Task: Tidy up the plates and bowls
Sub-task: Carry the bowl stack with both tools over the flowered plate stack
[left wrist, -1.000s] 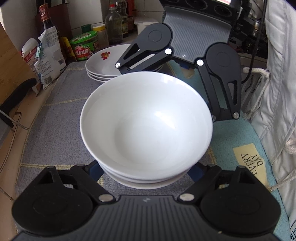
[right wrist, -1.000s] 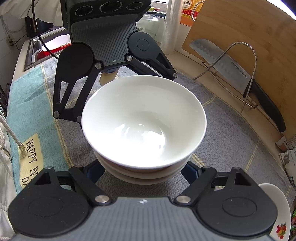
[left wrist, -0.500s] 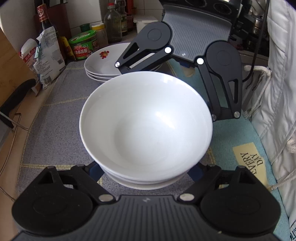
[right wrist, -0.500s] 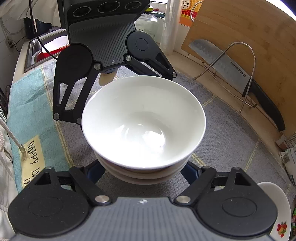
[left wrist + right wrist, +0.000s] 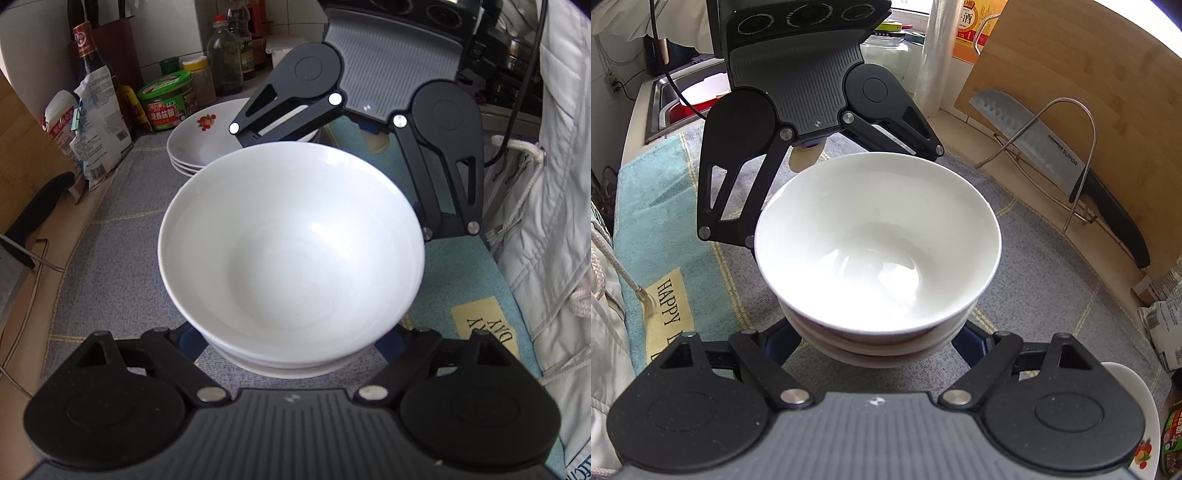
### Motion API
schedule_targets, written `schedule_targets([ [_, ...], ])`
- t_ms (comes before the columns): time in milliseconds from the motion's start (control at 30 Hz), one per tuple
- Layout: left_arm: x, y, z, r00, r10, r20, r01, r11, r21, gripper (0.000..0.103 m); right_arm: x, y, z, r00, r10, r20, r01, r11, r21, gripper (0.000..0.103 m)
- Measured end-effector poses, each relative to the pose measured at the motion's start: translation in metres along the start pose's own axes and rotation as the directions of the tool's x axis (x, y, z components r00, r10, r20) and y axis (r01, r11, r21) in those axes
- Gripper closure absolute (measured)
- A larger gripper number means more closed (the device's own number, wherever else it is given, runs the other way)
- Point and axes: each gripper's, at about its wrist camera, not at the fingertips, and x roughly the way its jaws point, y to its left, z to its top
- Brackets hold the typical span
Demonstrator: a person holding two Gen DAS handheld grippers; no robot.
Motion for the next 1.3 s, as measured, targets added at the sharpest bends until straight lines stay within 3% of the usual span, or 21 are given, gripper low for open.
schedule_targets([
  [467, -0.007, -0.031, 0.029, 0.996, 0.085, -0.023, -0.086, 0.993, -0.081, 0.014, -0.032, -0.002, -0.011, 0.998, 0.06, 0.031, -0.057, 0.993, -0.103, 0.013],
  [867, -0.009, -0.038, 0.074, 0.985, 0.165, -0.048, -0.169, 0.977, -0.127, 0.014, -0.063, -0.019, -0.025, 0.994, 0.092, 0.059, -0.08, 0.979, -0.189, 0.013],
  [1300, 0.017, -0.028, 0.128, 0.982, 0.186, -0.036, -0.188, 0.978, -0.086, 0.013, -0.098, -0.056, -0.054, 0.996, 0.05, 0.072, -0.035, 0.981, -0.191, 0.013],
])
